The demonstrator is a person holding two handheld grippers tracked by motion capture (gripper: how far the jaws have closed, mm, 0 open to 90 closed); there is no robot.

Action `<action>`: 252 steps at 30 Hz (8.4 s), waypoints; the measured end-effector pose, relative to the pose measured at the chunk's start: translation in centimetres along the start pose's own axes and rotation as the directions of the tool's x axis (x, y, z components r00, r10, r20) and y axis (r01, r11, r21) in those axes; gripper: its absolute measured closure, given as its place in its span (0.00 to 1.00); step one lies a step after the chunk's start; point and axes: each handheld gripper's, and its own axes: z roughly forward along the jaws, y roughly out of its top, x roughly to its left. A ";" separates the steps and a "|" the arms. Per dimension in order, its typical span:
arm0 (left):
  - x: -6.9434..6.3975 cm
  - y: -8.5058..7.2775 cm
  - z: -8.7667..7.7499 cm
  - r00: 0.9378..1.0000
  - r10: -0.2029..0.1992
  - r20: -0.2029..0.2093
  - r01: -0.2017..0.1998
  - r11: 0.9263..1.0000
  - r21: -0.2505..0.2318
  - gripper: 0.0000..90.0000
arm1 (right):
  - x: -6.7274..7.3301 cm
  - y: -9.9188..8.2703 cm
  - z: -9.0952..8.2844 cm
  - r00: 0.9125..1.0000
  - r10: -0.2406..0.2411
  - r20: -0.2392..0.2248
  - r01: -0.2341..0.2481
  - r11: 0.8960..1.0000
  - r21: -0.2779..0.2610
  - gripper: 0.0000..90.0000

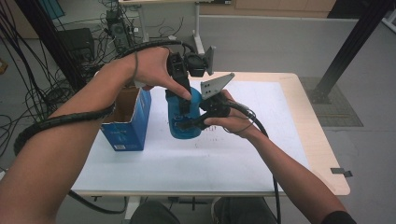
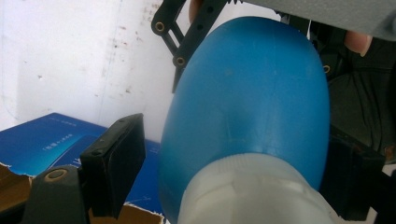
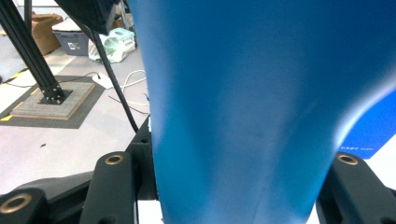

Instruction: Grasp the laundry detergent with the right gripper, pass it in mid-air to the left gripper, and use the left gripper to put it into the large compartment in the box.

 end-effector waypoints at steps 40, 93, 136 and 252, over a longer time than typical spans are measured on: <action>-0.6 0.5 0.0 0.999 0.044 0.010 -0.044 0.999 0.010 0.40 | 0.2 -0.3 -0.3 1.000 -0.022 0.006 0.022 1.000 0.007 0.49; -0.7 1.1 0.5 0.999 0.034 -0.004 -0.034 0.999 0.002 0.41 | -0.1 -0.7 -0.3 1.000 -0.015 0.003 0.015 1.000 0.017 0.47; -0.8 1.2 0.5 1.000 0.027 -0.016 -0.027 1.000 -0.003 0.41 | -0.1 -0.9 -0.6 0.999 -0.020 0.025 0.019 1.000 0.014 0.45; 6.9 -9.0 -12.4 0.608 -0.792 -0.057 0.787 0.610 -0.091 0.41 | 1.4 1.0 -14.0 0.950 0.123 0.288 -0.257 0.832 0.491 0.06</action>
